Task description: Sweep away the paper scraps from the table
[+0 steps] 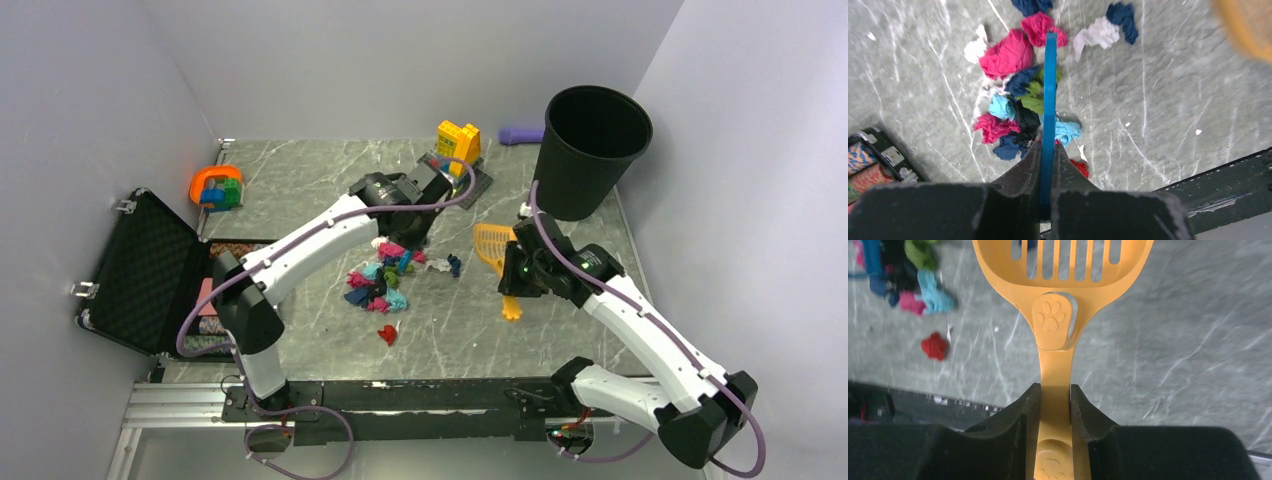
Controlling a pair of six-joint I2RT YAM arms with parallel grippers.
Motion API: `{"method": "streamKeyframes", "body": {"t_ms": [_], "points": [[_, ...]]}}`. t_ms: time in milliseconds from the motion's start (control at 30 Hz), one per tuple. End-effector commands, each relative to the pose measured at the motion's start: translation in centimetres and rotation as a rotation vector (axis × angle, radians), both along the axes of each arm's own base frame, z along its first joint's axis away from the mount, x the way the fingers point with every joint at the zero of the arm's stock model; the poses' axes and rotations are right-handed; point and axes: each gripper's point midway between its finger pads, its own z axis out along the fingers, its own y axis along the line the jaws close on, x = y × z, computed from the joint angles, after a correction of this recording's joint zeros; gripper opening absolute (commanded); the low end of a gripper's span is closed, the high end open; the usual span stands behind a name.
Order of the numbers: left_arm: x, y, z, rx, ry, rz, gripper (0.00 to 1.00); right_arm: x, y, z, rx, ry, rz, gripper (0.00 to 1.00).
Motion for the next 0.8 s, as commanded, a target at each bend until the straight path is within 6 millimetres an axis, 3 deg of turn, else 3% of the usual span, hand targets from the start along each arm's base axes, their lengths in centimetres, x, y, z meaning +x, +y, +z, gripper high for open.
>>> {"method": "streamKeyframes", "body": {"t_ms": [0,100,167,333,433,600,767], "points": [[1.7,0.4,4.7,-0.087,-0.097,-0.019,0.0,-3.3,3.0,-1.6,0.109,0.165,0.195,0.0],[3.7,3.4,5.0,0.019,-0.153,0.068,0.0,-4.6,4.0,-2.6,0.129,0.233,0.245,0.0],[5.8,6.6,5.1,0.143,-0.219,0.164,0.0,-5.9,4.7,-3.4,0.124,0.286,0.284,0.0],[9.5,11.7,3.2,0.307,-0.224,0.28,0.0,-9.6,6.4,-4.7,0.042,0.391,0.404,0.0],[10.4,13.2,1.9,0.395,-0.215,0.297,0.0,-11.9,6.9,-4.5,-0.032,0.427,0.505,0.0],[9.6,14.1,-0.6,0.477,-0.149,0.307,0.0,-16.1,7.7,-4.4,-0.159,0.487,0.694,0.0],[9.2,14.8,-1.9,0.506,-0.13,0.327,0.0,-18.6,9.0,-4.6,-0.272,0.506,0.83,0.0]]}}
